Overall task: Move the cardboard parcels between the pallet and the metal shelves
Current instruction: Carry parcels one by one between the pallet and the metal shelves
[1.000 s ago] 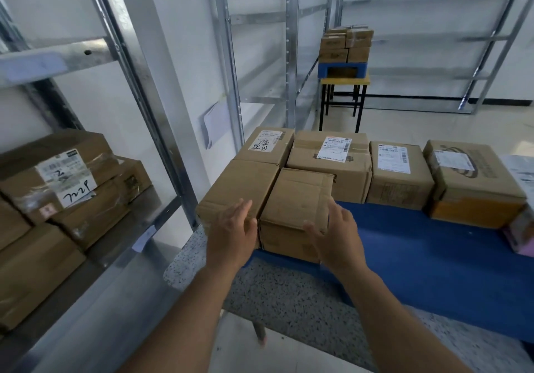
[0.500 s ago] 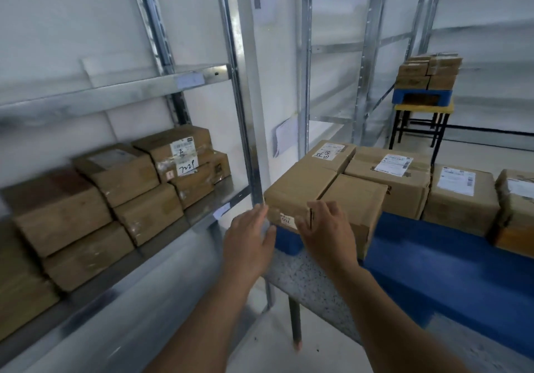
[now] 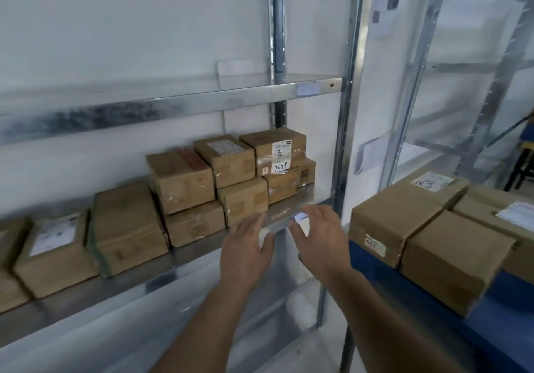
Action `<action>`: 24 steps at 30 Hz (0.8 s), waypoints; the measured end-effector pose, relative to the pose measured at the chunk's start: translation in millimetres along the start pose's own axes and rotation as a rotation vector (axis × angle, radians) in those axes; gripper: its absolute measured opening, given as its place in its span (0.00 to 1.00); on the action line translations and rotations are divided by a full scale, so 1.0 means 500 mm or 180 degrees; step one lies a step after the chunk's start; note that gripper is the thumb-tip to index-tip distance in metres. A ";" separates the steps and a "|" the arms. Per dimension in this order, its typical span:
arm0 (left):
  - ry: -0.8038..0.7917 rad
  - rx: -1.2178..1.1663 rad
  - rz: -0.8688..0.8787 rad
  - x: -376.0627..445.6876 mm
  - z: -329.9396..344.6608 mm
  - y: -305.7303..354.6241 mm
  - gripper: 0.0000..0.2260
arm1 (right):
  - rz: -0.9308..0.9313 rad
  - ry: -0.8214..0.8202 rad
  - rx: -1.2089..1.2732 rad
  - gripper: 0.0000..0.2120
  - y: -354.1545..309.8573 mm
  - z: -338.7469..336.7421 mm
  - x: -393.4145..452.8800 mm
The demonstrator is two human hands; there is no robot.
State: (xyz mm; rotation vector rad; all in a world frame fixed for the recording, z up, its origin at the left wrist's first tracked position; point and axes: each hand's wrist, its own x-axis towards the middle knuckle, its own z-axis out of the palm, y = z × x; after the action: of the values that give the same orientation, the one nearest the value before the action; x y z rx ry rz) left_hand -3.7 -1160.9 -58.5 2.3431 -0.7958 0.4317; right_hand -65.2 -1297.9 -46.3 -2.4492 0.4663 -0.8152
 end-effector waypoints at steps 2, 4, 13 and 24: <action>0.0104 0.0014 -0.0106 0.011 -0.022 -0.043 0.21 | -0.0111 -0.0017 0.0099 0.18 -0.038 0.038 0.022; 0.0248 0.0005 -0.0202 0.025 -0.046 -0.083 0.20 | -0.0245 -0.0103 0.0108 0.18 -0.077 0.077 0.048; 0.0431 0.0024 -0.0709 0.126 -0.124 -0.297 0.21 | -0.0407 -0.0365 0.0116 0.21 -0.225 0.250 0.180; 0.0488 -0.0162 -0.0993 0.225 -0.172 -0.433 0.25 | 0.0072 -0.0514 0.0262 0.25 -0.283 0.368 0.288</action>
State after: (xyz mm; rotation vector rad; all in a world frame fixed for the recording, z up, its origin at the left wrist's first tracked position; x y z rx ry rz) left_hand 211.4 -1018.3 -37.7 2.3023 -0.3570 0.4425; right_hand 182.5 -1184.2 -27.7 -2.4051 0.3918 -0.6092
